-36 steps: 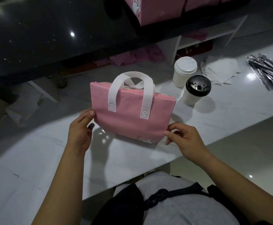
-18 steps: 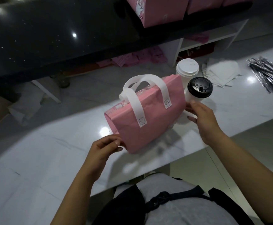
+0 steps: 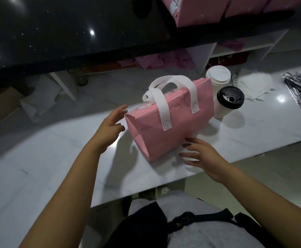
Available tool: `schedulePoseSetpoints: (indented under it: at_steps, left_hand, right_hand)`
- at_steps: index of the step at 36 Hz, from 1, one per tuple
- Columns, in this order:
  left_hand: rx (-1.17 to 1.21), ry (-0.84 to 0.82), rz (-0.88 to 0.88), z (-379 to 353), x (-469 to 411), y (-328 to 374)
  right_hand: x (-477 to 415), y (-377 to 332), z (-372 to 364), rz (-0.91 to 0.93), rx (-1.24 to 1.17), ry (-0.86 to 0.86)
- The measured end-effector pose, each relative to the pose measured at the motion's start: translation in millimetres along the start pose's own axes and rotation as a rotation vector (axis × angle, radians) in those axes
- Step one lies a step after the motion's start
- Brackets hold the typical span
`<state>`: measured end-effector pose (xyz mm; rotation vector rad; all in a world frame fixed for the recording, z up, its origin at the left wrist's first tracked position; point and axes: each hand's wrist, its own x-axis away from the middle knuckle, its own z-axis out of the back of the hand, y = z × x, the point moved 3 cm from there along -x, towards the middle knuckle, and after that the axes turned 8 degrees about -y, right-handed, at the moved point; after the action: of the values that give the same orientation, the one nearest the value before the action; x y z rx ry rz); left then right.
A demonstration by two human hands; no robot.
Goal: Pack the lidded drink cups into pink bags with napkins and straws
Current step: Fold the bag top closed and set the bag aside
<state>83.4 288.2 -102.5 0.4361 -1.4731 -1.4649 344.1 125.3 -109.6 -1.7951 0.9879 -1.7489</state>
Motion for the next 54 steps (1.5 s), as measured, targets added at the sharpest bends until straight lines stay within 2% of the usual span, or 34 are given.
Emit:
schedulePoseSetpoints:
  at_steps: [4, 9, 15, 21, 27, 35, 44, 54]
  left_hand:
    - [0.019, -0.044, -0.023, -14, 9, 3]
    - [0.043, -0.015, -0.027, -34, 36, -8]
    - [0.168, -0.063, 0.086, -58, 67, -26]
    - [0.254, 0.162, 0.112, -52, 68, -41]
    - [0.456, 0.027, 0.163, -76, 57, -37]
    - [0.572, 0.047, 0.173, -93, 53, -26]
    - [0.561, 0.023, 0.054, -90, 58, -6]
    - [0.540, 0.163, -0.134, -73, 84, 25]
  right_hand:
    - [-8, -18, -3, 0.059, -0.028, 0.008]
    - [-20, -31, 1, 0.114, -0.104, 0.031]
    - [-23, -24, 5, 0.139, -0.161, 0.100]
    - [-23, -6, 12, 0.112, -0.139, 0.097]
    - [-26, -5, -9, 0.099, -0.071, 0.064]
    - [-20, -14, -36, 0.222, -0.115, 0.014]
    - [-13, -19, -49, 0.380, -0.116, -0.001]
    - [12, -50, -70, 0.514, -0.059, -0.141]
